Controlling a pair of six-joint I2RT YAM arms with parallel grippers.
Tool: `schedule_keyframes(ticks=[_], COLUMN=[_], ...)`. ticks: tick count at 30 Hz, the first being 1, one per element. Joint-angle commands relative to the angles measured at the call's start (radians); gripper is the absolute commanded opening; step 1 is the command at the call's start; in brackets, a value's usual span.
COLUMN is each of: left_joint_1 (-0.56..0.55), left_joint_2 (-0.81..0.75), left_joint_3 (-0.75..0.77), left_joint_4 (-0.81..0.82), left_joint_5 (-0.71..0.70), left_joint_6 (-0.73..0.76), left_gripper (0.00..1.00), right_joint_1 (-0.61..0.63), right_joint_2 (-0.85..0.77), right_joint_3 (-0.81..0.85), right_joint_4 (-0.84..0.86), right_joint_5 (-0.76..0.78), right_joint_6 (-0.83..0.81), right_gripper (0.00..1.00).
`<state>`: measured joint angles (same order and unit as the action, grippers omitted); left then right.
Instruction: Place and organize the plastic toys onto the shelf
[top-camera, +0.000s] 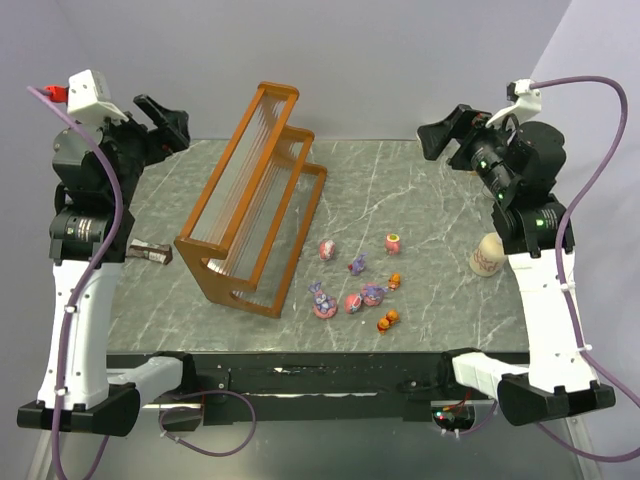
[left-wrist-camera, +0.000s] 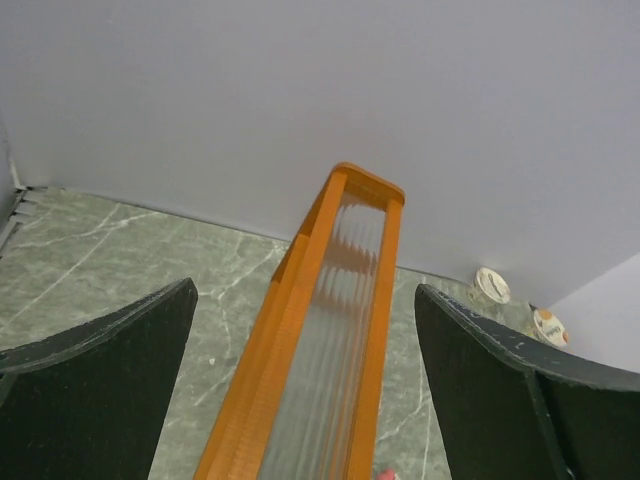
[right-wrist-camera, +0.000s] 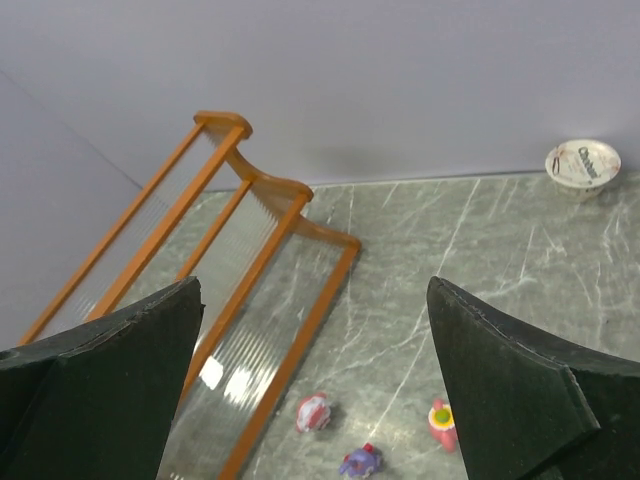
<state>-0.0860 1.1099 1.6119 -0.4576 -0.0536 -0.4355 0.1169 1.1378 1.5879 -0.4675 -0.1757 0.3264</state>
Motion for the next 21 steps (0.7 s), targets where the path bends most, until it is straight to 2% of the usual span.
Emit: schedule_keyframes(ticks=[1,4,5,9,14,15,18,21], left_joint_1=[0.005,0.005,0.005,0.005,0.005,0.005,0.005,0.003], left_joint_2=[-0.036,-0.070,-0.084,-0.082,-0.022,-0.015,0.001,-0.001], left_joint_3=[-0.039,-0.110,-0.142,-0.158,-0.101,-0.093,-0.081,-0.090], left_joint_4=[0.054,0.123,0.138,0.142,0.073,0.063,0.066,0.085], left_joint_5=[0.136,0.363,0.386,0.376,0.337,0.351,0.402,0.442], left_joint_6=[0.040,0.115,0.119,0.126,0.121,0.118,0.089,0.064], left_gripper=[0.96,0.96,0.96,0.96,0.96,0.96,0.96,0.96], right_joint_1=[-0.003,-0.003,-0.003,0.001,0.062,0.113,0.176,0.196], right_joint_2=[0.016,0.031,0.039,0.106,0.135,0.135,0.135,0.137], right_joint_3=[0.001,-0.017,-0.022,-0.032,-0.095,-0.111,-0.173,-0.264], right_joint_4=[-0.045,-0.094,-0.111,-0.216,-0.290,-0.290,-0.283,-0.254], right_joint_5=[-0.015,-0.018,-0.033,-0.096,-0.035,-0.016,0.036,-0.007], right_joint_6=[0.017,0.028,0.030,0.033,0.086,0.098,0.178,0.316], right_gripper=[1.00,1.00,1.00,1.00,0.95,0.95,0.95,0.91])
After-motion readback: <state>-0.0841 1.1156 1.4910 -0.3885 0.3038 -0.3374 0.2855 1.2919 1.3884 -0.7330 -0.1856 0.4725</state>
